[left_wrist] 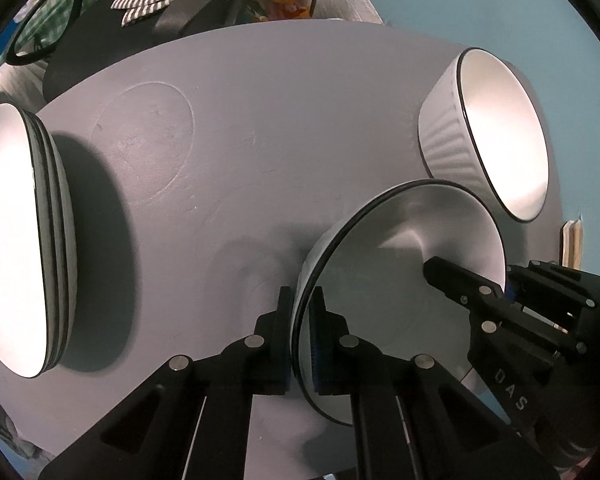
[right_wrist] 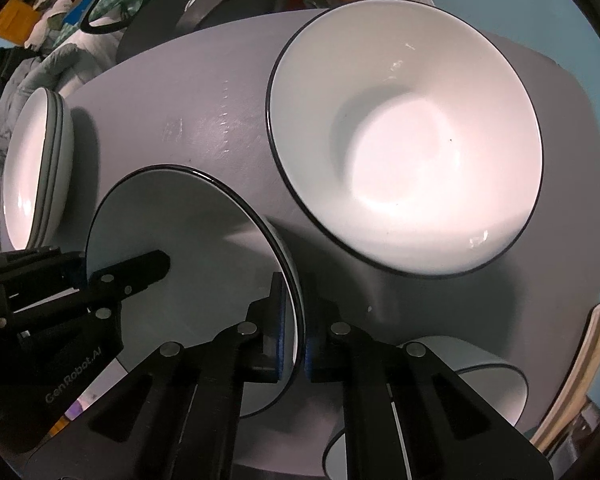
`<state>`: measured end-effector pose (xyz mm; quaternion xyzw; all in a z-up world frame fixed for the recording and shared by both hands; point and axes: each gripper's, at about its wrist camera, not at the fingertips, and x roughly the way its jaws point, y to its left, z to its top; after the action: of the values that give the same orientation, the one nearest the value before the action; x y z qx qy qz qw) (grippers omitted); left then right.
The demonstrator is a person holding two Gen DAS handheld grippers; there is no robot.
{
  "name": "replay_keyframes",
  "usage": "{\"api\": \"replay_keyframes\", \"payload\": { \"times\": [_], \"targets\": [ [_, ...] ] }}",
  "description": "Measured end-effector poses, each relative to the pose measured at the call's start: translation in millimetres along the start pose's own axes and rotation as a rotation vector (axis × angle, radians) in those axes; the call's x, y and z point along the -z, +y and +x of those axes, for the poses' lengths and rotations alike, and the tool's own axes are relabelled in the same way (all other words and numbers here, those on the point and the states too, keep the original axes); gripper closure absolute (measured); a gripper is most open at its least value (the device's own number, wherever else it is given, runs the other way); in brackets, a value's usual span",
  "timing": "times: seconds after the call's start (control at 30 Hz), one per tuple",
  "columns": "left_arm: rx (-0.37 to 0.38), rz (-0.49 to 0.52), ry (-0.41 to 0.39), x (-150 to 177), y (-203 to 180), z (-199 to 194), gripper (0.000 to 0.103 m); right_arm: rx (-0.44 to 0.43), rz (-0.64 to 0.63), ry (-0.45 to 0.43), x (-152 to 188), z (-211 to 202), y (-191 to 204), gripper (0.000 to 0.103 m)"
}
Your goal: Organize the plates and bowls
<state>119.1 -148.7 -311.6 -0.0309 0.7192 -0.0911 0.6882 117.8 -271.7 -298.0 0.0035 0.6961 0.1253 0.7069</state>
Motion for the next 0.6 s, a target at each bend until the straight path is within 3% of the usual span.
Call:
{"api": "replay_keyframes", "payload": {
  "times": [0.6],
  "targets": [
    [-0.008,0.066,-0.034,-5.2,-23.6,-36.1,0.096,-0.007,0.025,-0.004,-7.2,-24.8,10.4,0.097]
  ]
}}
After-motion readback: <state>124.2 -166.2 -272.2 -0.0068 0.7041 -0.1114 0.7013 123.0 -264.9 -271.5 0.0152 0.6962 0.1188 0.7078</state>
